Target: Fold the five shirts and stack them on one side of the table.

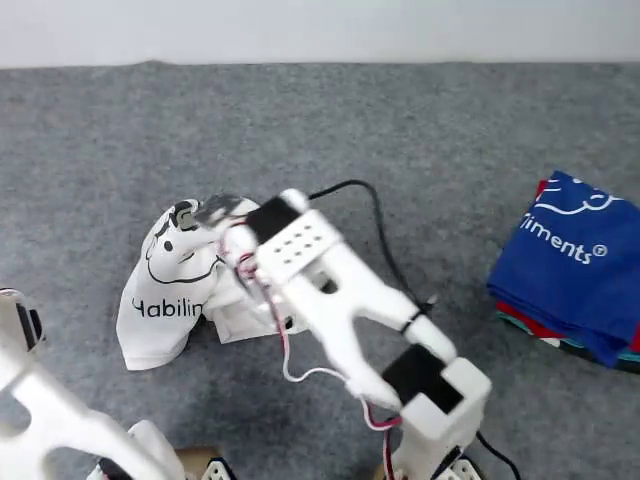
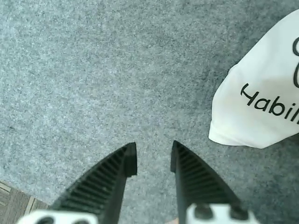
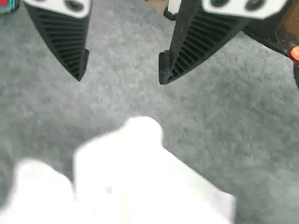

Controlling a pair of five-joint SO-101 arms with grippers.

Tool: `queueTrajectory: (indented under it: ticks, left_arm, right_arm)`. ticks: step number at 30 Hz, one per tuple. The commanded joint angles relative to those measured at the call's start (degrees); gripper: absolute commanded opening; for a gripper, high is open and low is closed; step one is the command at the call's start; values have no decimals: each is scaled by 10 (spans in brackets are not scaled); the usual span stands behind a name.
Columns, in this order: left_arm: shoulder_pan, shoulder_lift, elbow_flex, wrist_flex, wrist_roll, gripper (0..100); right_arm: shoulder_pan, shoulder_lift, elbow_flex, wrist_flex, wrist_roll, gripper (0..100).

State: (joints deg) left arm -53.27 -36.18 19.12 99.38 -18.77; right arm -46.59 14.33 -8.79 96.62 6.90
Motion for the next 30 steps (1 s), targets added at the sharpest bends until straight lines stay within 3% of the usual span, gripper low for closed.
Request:
queueTrajectory:
  ticks: [1,11,17,18,22,30]
  left_arm:
    - [-4,-14,0,10,-4,130]
    - [-4,-14,0,11,-6,130]
    - [-4,-14,0,11,-6,130]
    - [-4,-14,0,11,-5,130]
    - [-4,-14,0,11,-4,130]
    - [4,-14,-1,11,-5,130]
  right_arm:
    - [-13,31,-47,-19,-5,252]
    - [9,235,-173,-37,1,245]
    - [52,313,-257,14,1,0]
    - [63,316,-270,33,1,20]
    - [120,289,-314,63,36,13]
    - [244,87,-333,61,155,10]
